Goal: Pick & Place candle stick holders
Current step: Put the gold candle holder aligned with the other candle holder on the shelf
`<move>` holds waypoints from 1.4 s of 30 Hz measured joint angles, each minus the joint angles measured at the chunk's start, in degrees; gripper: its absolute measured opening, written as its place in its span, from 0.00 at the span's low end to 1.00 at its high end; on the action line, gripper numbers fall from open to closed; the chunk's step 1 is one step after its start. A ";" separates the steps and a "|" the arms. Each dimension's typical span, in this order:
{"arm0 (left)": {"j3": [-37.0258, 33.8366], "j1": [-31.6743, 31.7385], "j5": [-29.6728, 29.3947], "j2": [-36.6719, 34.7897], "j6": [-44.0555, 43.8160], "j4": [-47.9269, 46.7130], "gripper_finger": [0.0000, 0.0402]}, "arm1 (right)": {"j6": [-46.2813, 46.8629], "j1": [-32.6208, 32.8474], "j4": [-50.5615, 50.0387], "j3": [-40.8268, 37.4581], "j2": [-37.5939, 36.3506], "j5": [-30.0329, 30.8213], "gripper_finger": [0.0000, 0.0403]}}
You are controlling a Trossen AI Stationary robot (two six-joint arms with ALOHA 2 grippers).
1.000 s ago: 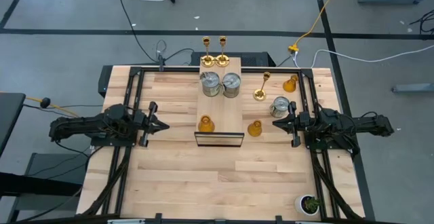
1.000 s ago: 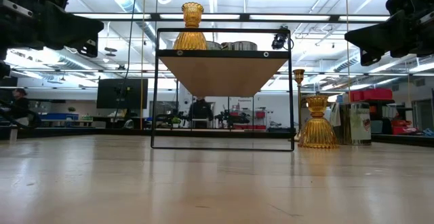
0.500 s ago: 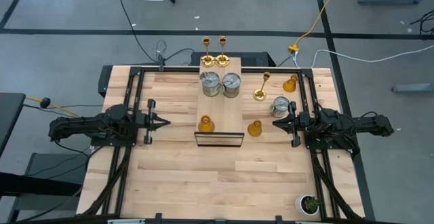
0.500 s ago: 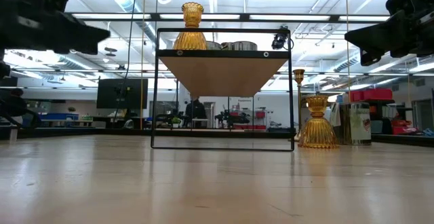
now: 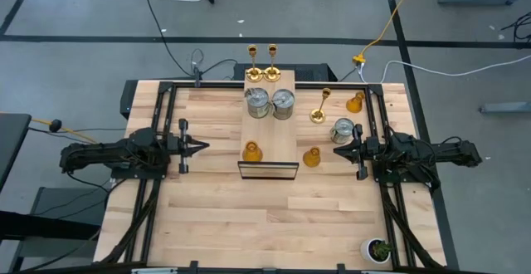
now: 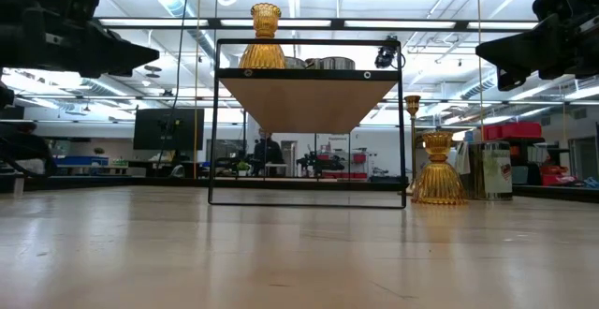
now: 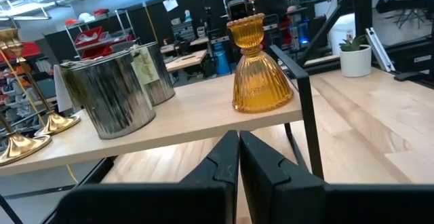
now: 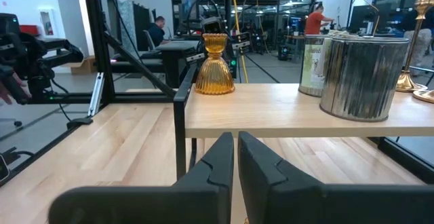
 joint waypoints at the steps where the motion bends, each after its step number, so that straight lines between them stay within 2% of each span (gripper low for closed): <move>1: 0.00 0.00 -0.02 0.00 -0.02 0.00 0.05 | 0.00 0.02 0.00 0.00 0.00 0.00 0.07; 6: 0.00 0.00 -0.03 0.00 -0.19 0.03 0.05 | 0.00 0.01 0.00 -0.01 0.00 0.00 0.07; 10: 0.00 0.00 0.24 0.00 -8.92 0.13 0.05 | 0.00 0.00 0.00 -0.01 0.00 0.00 0.07; 13: 0.00 0.00 0.58 0.00 -10.37 0.02 0.05 | 0.00 0.00 0.00 -0.02 0.00 0.00 0.07; 22: 0.00 -0.02 10.34 0.00 -9.02 0.96 0.05 | -0.02 0.02 0.00 -0.02 0.00 0.00 0.07; 42: 0.02 -0.02 9.70 0.00 -9.09 0.68 0.05 | 0.00 0.00 0.00 0.00 0.00 0.00 0.07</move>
